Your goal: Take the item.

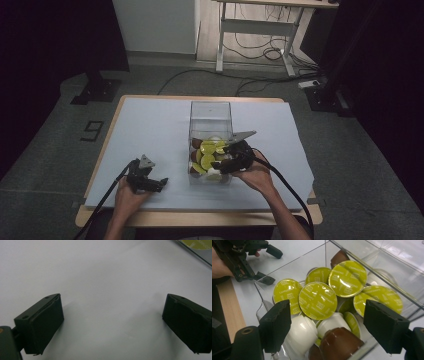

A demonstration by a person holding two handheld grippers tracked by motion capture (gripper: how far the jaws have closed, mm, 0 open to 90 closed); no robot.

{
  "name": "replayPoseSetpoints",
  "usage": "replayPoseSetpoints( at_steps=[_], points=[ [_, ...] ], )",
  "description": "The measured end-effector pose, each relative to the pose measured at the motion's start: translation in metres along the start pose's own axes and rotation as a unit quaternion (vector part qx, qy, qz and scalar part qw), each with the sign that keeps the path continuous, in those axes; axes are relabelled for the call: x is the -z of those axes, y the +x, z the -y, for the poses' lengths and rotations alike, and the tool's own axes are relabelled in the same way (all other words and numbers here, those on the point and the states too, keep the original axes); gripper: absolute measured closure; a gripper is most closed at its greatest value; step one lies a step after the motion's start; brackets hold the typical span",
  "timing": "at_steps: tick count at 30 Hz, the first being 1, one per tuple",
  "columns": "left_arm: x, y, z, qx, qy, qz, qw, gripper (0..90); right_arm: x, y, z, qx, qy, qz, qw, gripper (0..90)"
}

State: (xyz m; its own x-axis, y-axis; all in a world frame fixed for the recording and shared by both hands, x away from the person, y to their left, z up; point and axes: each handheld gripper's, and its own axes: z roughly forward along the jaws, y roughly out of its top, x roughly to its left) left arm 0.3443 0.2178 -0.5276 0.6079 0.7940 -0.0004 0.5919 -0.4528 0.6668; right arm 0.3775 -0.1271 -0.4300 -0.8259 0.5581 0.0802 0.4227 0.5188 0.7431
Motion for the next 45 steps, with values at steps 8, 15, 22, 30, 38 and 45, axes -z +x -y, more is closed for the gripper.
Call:
replayPoseSetpoints(
  at_steps=[8, 15, 22, 30, 38, 45],
  points=[
    [0.000, 0.000, 0.000, 0.000, 0.000, 0.000, 1.0000, 3.0, -0.010, 0.003, -0.005, 0.002, 0.006, -0.007, 1.0000, 22.4],
    [0.000, 0.000, 0.000, 0.000, 0.000, 0.000, 1.0000, 2.9, -0.021, 0.006, -0.011, 0.016, 0.019, -0.009, 0.9997, 24.6],
    [0.000, 0.000, 0.000, 0.001, 0.000, 0.000, 1.0000, 3.0, -0.034, 0.006, -0.014, 0.026, 0.039, 0.001, 0.9989, 27.3],
    [0.000, 0.000, 0.000, 0.001, -0.001, 0.000, 1.0000, 2.9, -0.044, 0.006, -0.016, 0.039, 0.060, 0.011, 0.9974, 31.5],
    [0.000, 0.000, 0.000, 0.001, 0.000, 0.000, 1.0000, 3.0, -0.049, 0.007, -0.017, 0.046, 0.074, 0.017, 0.9961, 37.6],
    [0.000, 0.000, 0.000, 0.001, 0.000, 0.000, 1.0000, 3.0, -0.056, 0.011, -0.018, 0.065, 0.099, 0.023, 0.9926, 44.2]
  ],
)
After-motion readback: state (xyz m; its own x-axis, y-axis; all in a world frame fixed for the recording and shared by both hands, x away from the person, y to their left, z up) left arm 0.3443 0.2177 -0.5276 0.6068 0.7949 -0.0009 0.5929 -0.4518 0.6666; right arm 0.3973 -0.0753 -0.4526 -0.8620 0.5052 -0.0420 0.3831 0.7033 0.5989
